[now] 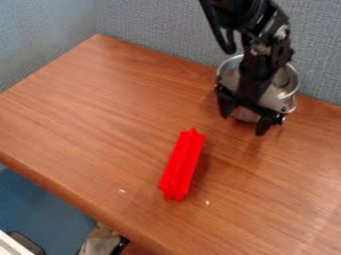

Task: Move the red object from the metal pot to the table

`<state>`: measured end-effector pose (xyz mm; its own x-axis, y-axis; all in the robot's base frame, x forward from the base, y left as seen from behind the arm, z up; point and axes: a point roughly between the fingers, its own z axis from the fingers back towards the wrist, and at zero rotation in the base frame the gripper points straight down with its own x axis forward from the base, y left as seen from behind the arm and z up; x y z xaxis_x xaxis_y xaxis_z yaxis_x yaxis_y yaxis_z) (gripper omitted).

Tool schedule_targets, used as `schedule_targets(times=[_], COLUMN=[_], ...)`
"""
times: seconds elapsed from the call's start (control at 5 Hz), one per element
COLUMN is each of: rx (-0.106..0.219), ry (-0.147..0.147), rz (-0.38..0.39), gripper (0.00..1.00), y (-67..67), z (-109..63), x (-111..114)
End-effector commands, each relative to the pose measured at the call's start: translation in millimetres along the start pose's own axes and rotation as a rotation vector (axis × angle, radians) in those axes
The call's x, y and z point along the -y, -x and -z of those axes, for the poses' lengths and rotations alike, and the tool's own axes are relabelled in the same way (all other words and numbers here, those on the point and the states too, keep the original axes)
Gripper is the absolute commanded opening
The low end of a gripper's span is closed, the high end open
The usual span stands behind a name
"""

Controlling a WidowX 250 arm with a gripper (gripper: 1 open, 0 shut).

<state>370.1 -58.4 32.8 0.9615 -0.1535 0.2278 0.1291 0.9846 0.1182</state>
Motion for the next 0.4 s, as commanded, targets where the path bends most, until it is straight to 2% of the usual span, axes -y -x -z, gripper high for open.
schedule_targets(times=[0.0,0.2], rx=[0.100,0.148], ry=[0.032,0.046], rz=[0.150,0.191], gripper=[1.00,1.00], y=[-32.1,-40.7], z=[-31.1,-15.5], x=[11,-5])
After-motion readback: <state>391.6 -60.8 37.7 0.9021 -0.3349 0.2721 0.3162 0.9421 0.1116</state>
